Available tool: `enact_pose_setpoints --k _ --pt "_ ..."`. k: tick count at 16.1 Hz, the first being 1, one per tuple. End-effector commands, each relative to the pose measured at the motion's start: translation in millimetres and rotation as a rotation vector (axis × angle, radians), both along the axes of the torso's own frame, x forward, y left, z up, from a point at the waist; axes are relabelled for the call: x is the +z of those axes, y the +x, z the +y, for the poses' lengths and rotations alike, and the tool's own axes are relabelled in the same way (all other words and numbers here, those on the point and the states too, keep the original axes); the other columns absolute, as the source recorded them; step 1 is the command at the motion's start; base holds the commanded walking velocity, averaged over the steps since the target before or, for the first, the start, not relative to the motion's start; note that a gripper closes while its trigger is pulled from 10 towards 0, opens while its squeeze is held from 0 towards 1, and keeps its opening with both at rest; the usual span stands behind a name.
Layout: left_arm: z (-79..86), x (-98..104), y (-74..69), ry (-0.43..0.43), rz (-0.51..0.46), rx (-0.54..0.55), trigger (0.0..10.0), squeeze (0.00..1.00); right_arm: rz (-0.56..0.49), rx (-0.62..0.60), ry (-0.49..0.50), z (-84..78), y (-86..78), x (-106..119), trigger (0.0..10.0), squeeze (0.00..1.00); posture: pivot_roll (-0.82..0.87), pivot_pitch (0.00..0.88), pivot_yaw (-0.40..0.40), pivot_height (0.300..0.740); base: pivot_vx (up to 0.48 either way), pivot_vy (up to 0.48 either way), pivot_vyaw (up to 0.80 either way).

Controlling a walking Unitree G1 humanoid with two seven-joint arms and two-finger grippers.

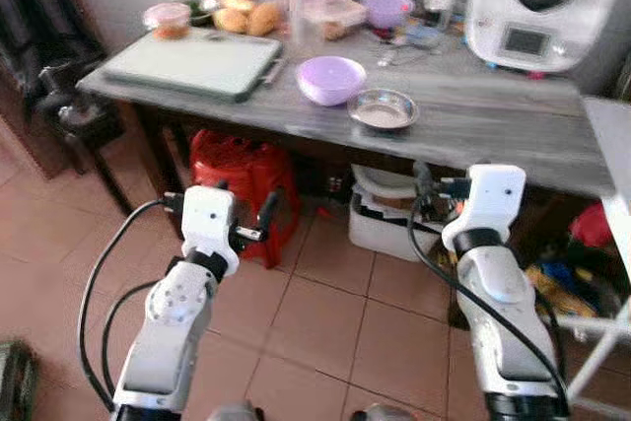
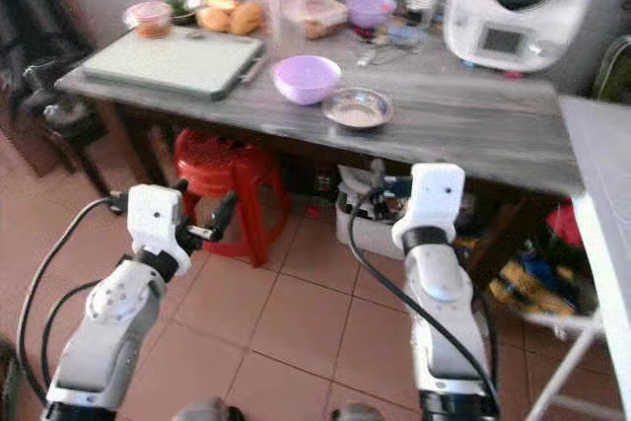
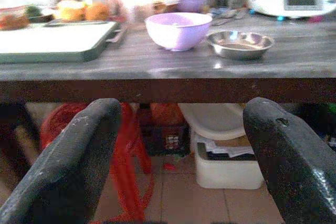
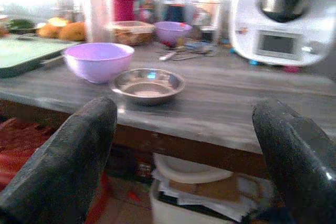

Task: Setting the table

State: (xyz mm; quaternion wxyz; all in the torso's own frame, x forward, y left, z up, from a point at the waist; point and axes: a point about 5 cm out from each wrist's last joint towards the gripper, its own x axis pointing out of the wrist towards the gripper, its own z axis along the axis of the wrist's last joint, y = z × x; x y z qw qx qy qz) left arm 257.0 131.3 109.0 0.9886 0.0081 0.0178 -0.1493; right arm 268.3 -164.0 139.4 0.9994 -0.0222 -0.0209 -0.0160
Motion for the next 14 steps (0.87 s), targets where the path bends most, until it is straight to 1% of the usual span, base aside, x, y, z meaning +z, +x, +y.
enact_pose_setpoints --k 1,8,9,10,12,14 --pt "-1.9 2.8 2.0 0.008 -0.014 -0.009 10.0 0.00 0.012 -0.006 -0.003 -3.6 0.9 -1.1 10.0 0.00 0.01 0.000 0.002 0.740 0.000 0.000 -0.80" --pt "-1.7 4.2 2.9 0.001 -0.024 -0.013 10.0 0.00 0.020 -0.006 -0.005 -4.6 0.6 -2.7 10.0 0.00 0.01 0.000 0.000 0.740 0.000 0.000 -0.80" --pt "-1.7 7.0 3.9 -0.003 -0.043 -0.036 10.0 0.00 0.013 0.002 -0.006 -3.3 1.1 -1.7 10.0 0.00 0.01 0.000 0.002 0.740 0.000 0.000 0.00" --pt "-1.5 7.7 3.9 0.003 -0.048 -0.039 10.0 0.00 0.009 0.005 -0.007 -2.7 1.3 -1.2 10.0 0.00 0.01 0.000 0.002 0.740 0.000 0.000 0.00" --pt "-2.2 9.4 2.9 -0.012 -0.054 -0.065 10.0 0.00 0.006 0.005 -0.007 -3.4 2.8 0.0 10.0 0.00 0.01 0.000 0.002 0.740 0.000 0.000 0.00" --pt "-2.9 9.3 1.1 -0.017 -0.055 -0.076 10.0 0.00 0.014 -0.005 -0.005 -5.5 3.3 -1.2 10.0 0.00 0.01 0.000 0.001 0.740 0.000 -0.368 0.00"
